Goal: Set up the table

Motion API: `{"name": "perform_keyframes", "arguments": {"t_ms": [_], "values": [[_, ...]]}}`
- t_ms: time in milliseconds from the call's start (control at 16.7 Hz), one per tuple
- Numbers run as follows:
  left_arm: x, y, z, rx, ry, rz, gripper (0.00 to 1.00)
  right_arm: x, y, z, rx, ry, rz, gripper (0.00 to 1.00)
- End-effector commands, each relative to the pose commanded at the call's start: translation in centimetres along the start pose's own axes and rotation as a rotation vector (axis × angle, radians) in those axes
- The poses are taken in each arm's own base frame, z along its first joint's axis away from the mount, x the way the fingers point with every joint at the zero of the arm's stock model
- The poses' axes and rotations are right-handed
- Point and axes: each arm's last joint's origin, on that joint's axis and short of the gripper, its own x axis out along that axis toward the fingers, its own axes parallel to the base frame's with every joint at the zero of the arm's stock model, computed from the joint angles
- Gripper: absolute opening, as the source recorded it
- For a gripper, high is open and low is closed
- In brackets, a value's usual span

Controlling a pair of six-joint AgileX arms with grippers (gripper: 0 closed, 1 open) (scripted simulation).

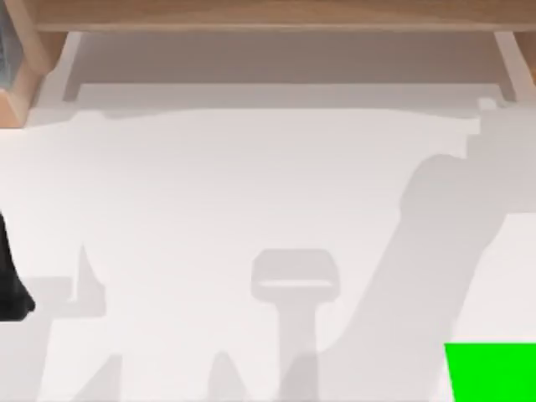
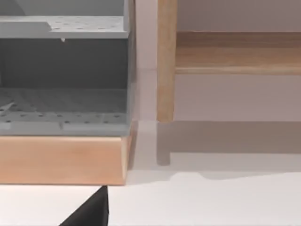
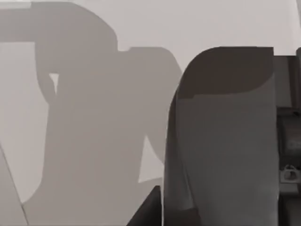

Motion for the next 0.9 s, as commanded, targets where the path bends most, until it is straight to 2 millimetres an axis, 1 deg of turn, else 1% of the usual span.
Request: {"name": "perform_keyframes", "arguments": {"t_ms": [120, 300, 360, 480, 600, 660, 780, 900], "values": [[0.0, 0.0, 0.0, 0.000, 0.000, 0.000, 1.00, -3.3, 1.2, -0.6, 0.012, -0.072, -0.006, 0.00], [0.0, 0.0, 0.0, 0.000, 0.000, 0.000, 1.00, -7.7, 4.4, -2.5, 0.011, -0.169, 0.005, 0.00], [0.0, 0.0, 0.0, 0.000, 0.000, 0.000, 1.00, -8.8, 5.7, -3.4, 0.008, -0.191, 0.014, 0.00], [0.0, 0.0, 0.0, 0.000, 0.000, 0.000, 1.00, -10.4, 8.4, -5.7, -0.004, -0.217, 0.036, 0.00], [0.0, 0.0, 0.0, 0.000, 0.000, 0.000, 1.00, -11.3, 11.1, -8.6, -0.021, -0.222, 0.062, 0.00], [0.0, 0.0, 0.0, 0.000, 0.000, 0.000, 1.00, -11.3, 12.4, -10.2, -0.031, -0.215, 0.074, 0.00], [0.0, 0.0, 0.0, 0.000, 0.000, 0.000, 1.00, -11.0, 14.7, -13.7, -0.053, -0.187, 0.095, 0.00], [0.0, 0.0, 0.0, 0.000, 0.000, 0.000, 1.00, -10.1, 16.5, -17.4, -0.079, -0.147, 0.109, 0.00]]}}
